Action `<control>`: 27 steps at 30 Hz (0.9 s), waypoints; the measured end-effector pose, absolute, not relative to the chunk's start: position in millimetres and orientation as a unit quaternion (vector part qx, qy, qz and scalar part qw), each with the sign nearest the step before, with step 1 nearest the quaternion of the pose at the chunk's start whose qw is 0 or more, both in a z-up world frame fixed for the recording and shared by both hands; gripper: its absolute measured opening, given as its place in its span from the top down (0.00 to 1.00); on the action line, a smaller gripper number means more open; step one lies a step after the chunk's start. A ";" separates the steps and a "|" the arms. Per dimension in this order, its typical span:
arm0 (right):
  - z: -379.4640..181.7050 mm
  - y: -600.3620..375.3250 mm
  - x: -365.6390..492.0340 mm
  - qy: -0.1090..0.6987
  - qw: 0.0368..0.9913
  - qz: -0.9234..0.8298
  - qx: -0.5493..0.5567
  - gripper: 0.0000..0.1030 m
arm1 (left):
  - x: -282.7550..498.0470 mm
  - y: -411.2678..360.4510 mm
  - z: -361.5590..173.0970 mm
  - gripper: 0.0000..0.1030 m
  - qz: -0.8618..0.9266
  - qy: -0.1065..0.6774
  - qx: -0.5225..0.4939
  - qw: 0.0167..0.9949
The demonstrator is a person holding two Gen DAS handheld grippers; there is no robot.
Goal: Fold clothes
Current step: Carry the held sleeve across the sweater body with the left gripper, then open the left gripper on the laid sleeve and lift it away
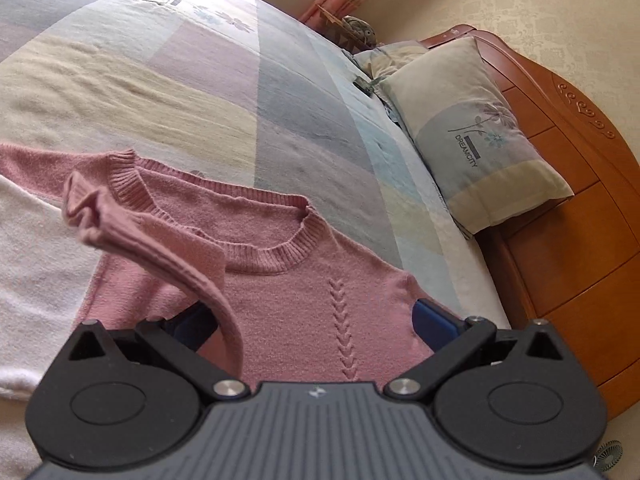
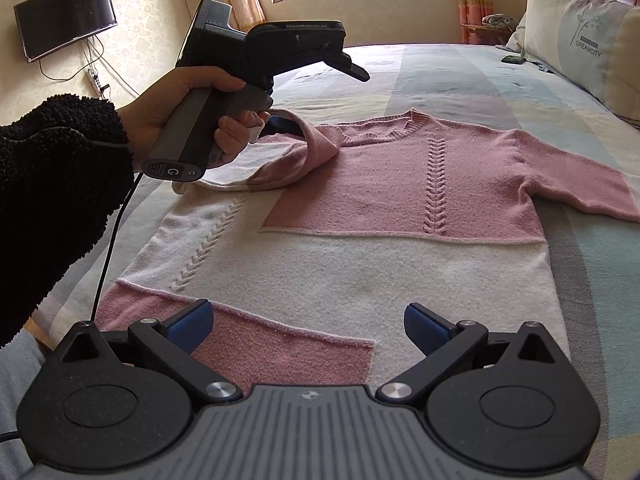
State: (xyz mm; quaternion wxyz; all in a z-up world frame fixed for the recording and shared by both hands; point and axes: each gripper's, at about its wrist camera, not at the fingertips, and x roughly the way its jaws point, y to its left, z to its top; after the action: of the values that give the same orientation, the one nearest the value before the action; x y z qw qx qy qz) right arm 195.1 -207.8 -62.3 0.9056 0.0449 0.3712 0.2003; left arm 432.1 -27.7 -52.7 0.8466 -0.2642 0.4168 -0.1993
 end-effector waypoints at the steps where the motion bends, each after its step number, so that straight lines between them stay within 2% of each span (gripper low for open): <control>1: -62.6 -207.1 195.6 0.372 0.905 0.200 0.044 0.00 | 431.6 -34.6 -52.5 0.01 -0.215 0.419 -0.258 0.844; 7: -66.0 -202.6 199.5 0.379 0.904 0.195 0.038 0.00 | 421.1 -41.8 -44.0 0.01 -0.257 0.421 -0.224 0.840; 14: -69.6 -200.4 204.0 0.380 0.905 0.188 0.038 0.00 | 397.6 34.8 -31.8 0.01 -0.205 0.376 -0.203 0.880; 22: -78.2 -189.4 214.5 0.390 0.903 0.179 0.031 0.00 | 395.8 106.7 -94.6 0.01 -0.125 0.411 -0.265 0.863; 27: -83.5 -181.0 219.4 0.397 0.900 0.176 0.022 0.00 | 397.0 99.4 -87.1 0.01 -0.174 0.389 -0.300 0.854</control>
State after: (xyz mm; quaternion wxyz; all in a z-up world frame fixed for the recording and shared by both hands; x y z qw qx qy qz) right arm 219.4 -181.0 -83.5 0.9004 0.0218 0.3974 0.1760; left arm 397.0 99.4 -87.0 0.8537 -0.2998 0.3887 -0.1741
